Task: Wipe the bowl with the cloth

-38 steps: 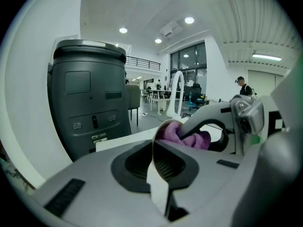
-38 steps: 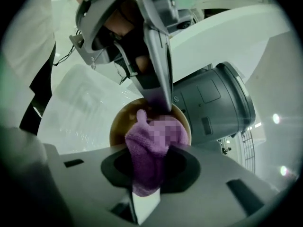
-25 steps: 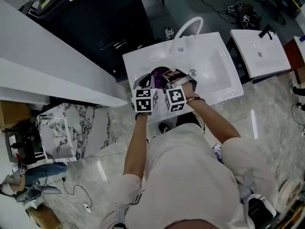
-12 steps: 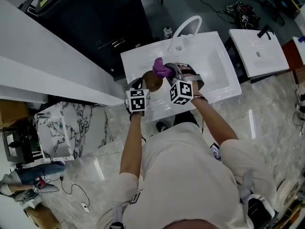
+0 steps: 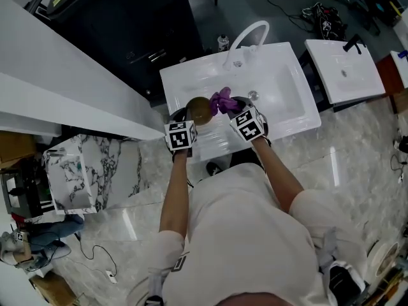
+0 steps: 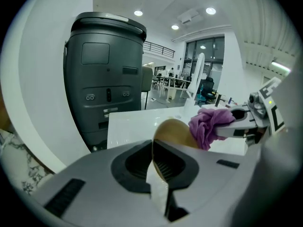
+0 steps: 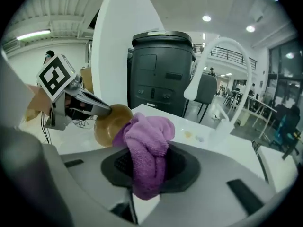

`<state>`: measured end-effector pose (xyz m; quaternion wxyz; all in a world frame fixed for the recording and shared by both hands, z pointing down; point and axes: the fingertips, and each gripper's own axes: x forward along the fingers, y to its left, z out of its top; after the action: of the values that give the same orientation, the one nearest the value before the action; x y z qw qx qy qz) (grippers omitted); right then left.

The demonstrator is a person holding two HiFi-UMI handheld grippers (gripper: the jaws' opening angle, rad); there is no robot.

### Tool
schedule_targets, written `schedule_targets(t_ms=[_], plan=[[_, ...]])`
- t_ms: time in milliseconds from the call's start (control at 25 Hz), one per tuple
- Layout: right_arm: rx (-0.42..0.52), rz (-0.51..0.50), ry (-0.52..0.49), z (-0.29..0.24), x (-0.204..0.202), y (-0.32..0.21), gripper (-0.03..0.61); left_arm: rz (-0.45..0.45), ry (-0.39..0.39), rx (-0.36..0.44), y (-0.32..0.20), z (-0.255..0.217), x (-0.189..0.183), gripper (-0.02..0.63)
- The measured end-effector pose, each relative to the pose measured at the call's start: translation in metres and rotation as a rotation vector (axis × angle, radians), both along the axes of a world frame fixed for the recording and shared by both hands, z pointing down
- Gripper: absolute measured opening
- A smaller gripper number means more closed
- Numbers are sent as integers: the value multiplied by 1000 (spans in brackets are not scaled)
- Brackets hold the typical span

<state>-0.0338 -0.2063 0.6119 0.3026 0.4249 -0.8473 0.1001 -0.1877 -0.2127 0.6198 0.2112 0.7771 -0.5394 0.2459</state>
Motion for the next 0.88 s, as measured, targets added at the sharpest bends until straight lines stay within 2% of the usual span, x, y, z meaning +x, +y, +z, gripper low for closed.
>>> schedule_targets(t_ms=[120, 240, 480, 600, 720, 880], plan=[[-36, 44, -3, 19, 10, 5, 92, -19, 23, -22, 3, 7, -7, 17], [-67, 81, 38, 28, 21, 11, 92, -38, 39, -64, 5, 18, -12, 18], [-109, 88, 38, 42, 20, 27, 92, -24, 98, -317, 14, 69, 4, 18], [-114, 76, 50, 43, 18, 32, 92, -42, 129, -400, 17, 90, 8, 20], [-119, 90, 48, 43, 24, 32, 92, -62, 148, -448, 16, 100, 9, 21], [-121, 97, 39, 41, 28, 31, 92, -70, 156, -448, 15, 100, 5, 37]])
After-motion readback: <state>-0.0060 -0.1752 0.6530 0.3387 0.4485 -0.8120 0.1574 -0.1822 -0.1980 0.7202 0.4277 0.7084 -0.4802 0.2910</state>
